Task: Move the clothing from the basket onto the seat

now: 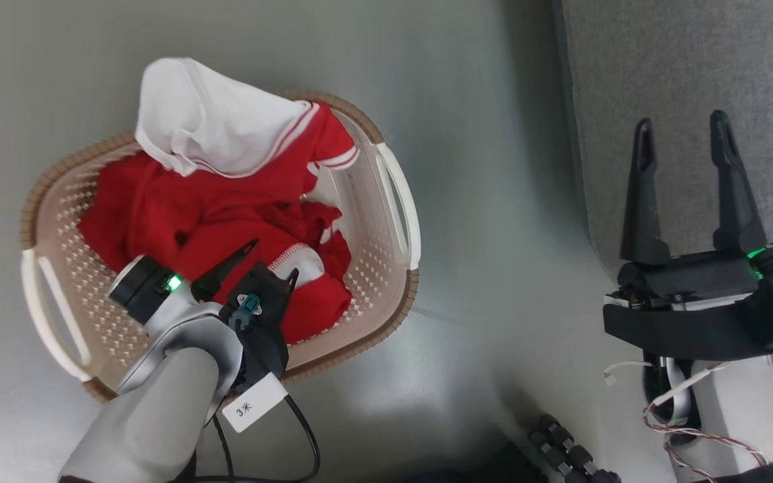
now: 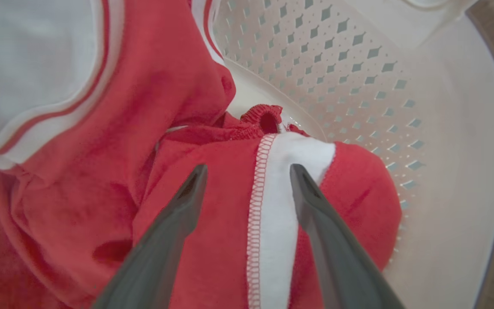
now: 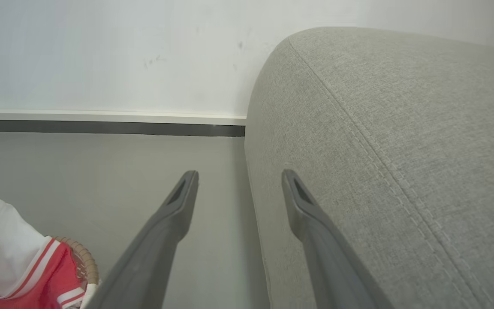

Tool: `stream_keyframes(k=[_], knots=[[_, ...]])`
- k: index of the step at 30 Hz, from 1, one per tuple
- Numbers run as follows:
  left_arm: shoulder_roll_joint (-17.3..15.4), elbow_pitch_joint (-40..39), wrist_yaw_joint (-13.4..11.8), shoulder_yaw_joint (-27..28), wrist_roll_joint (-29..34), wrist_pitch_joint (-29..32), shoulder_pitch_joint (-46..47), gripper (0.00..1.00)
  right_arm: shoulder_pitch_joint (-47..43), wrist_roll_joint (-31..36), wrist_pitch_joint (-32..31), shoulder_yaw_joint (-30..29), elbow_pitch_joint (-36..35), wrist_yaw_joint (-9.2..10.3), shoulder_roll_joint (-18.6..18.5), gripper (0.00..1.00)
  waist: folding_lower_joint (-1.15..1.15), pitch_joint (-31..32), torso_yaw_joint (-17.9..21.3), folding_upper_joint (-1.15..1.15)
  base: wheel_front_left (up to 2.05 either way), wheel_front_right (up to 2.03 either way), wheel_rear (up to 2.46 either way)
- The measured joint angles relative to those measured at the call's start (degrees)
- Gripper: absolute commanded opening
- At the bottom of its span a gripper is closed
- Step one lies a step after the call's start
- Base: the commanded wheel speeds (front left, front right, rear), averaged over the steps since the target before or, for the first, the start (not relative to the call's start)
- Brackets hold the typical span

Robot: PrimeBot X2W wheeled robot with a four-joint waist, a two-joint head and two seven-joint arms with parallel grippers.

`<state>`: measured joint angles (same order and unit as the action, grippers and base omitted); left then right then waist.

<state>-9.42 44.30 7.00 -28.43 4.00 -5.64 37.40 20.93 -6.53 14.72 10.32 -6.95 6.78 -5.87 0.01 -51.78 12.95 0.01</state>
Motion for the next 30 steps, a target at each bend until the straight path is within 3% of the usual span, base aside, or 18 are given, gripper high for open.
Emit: stream_keyframes(k=[17, 18, 20, 21, 30], knots=[[-1.2, 7.4, -1.6, -1.4, 3.3, 1.1, 5.7, 1.0, 0.9, 0.0, 0.0, 0.8, 1.8, -0.23, 1.1, 1.0, -0.01, -4.0, 2.1, 0.0, 0.0, 0.0, 0.0], [-1.2, 7.5, -1.8, -1.4, 3.4, 1.1, 6.0, 0.91, 0.9, 0.0, 0.0, 0.8, 1.9, -0.23, 1.2, 1.0, -0.01, -4.0, 2.1, 0.0, 0.0, 0.0, 0.0], [-1.0, 8.1, -2.1, -1.5, 3.5, 1.0, 6.2, 0.08, 1.0, 0.0, 0.0, 0.8, 2.0, -0.23, 1.3, 1.0, -0.01, -4.1, 2.1, -0.01, 0.0, 0.0, 0.0], [-0.9, 8.5, -2.3, -1.5, 3.6, 1.0, 6.3, 0.0, 1.0, 0.0, 0.0, 0.8, 2.1, -0.23, 1.3, 1.0, -0.01, -4.1, 2.1, 0.0, 0.0, 0.0, 0.0], [1.2, 10.6, -2.8, -1.7, 3.4, -1.9, 7.0, 0.0, 2.1, 0.0, 0.0, 0.4, 4.1, -0.24, 1.5, 1.0, -0.01, -2.6, 1.7, -0.02, 0.0, 0.0, 0.0]])
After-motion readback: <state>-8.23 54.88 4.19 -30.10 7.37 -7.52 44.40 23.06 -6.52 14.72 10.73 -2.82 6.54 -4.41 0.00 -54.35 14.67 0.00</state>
